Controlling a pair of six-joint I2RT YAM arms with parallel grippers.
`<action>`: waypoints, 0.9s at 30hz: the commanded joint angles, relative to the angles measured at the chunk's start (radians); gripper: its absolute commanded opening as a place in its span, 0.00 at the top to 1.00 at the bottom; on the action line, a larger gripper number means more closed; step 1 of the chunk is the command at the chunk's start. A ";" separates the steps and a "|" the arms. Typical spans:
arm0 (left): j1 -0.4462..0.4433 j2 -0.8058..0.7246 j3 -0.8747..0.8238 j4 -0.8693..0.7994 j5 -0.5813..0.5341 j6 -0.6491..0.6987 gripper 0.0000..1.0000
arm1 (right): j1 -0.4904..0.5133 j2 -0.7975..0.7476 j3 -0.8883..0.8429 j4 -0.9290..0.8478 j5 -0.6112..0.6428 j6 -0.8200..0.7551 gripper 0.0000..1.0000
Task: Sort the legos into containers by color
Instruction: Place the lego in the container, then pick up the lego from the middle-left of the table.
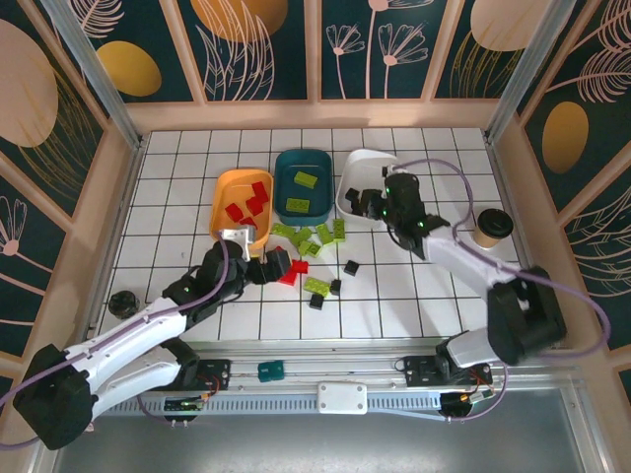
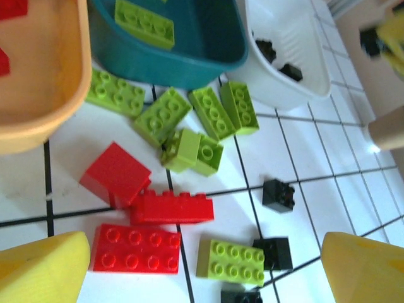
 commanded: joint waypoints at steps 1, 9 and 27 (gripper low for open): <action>-0.064 0.024 -0.012 -0.020 -0.045 0.024 0.07 | -0.039 0.172 0.103 -0.004 -0.039 -0.052 0.76; -0.252 0.153 0.000 -0.028 -0.114 0.043 0.10 | -0.060 0.297 0.218 0.003 -0.094 -0.039 0.34; -0.476 0.652 0.237 -0.008 -0.304 0.128 0.30 | -0.021 -0.139 -0.182 0.065 -0.088 0.007 0.32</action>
